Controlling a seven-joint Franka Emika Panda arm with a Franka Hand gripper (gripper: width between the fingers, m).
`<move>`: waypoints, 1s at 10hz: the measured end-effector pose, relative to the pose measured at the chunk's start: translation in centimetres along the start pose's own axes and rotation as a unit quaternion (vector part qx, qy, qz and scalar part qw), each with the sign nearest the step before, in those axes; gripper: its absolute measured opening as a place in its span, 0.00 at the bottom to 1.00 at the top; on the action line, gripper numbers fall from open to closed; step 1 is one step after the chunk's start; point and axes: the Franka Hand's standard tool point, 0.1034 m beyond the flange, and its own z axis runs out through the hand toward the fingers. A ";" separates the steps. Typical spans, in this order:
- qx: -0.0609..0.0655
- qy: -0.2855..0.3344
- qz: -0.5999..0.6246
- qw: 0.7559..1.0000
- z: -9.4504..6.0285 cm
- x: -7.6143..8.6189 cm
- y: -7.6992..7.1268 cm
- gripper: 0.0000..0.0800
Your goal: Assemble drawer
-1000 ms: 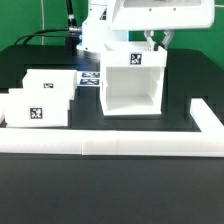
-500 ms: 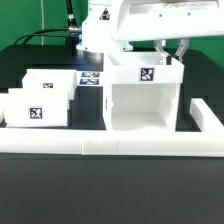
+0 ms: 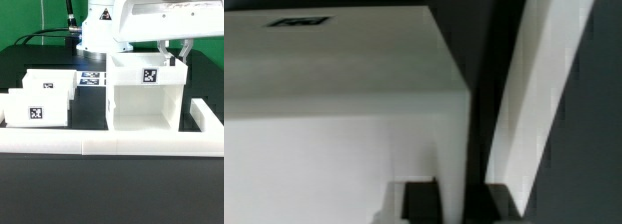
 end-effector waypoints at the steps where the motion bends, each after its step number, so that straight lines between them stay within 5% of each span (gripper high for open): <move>1: 0.001 0.001 0.019 1.000 0.0 0.1 -0.1 0.05; 5: 0.003 0.011 0.290 0.957 0.0 1.0 -1.9 0.05; 10: 0.015 0.012 0.404 0.915 -0.1 1.4 -1.6 0.05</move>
Offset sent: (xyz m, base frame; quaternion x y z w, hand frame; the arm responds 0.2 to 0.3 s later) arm -0.0012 -0.0026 -0.0060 -0.1004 -0.0224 0.3186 0.9423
